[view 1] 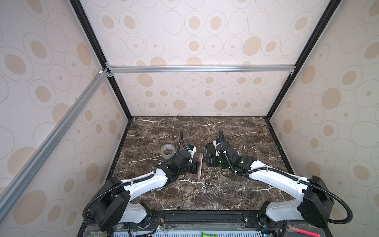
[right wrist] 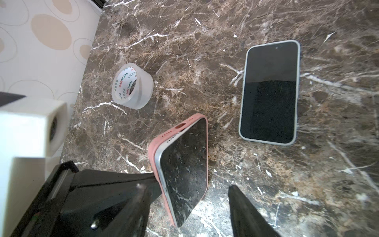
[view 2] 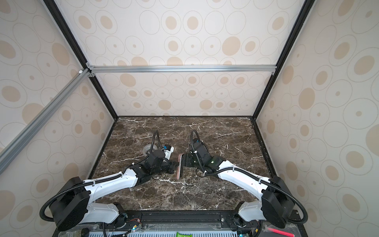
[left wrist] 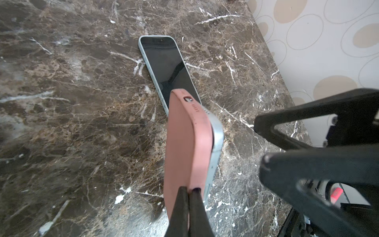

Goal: Take the phone out of the phone case
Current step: Remove the phone case from the phone.

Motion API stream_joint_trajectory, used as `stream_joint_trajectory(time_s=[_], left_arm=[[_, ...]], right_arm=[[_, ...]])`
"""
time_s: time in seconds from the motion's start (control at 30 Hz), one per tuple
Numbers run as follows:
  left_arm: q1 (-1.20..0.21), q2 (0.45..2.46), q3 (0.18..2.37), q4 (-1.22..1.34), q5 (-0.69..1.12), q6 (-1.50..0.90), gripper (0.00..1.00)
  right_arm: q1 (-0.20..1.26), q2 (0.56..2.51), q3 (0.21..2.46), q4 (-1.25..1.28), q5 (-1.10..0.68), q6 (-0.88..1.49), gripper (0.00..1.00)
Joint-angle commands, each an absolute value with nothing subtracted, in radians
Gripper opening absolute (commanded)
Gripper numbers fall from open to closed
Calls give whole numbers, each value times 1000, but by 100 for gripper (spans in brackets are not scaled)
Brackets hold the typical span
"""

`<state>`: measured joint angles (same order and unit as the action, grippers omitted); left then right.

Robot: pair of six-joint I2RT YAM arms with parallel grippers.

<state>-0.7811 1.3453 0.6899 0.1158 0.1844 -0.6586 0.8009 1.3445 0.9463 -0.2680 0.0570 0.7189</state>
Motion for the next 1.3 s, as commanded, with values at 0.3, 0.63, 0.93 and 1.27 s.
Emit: stream_joint_trajectory(time_s=[0.3, 0.63, 0.93, 1.27], left_arm=[[-791, 1330, 752, 145, 191, -653, 0], [-794, 1305, 725, 179, 206, -656, 0], [-806, 1298, 714, 196, 227, -640, 0], [-813, 1293, 700, 220, 237, -642, 0]], right_arm=[[797, 1434, 1052, -366, 22, 699, 62], [798, 1455, 1050, -388, 67, 722, 59], [798, 1481, 1055, -359, 32, 710, 59], [779, 1485, 1042, -417, 113, 760, 56]])
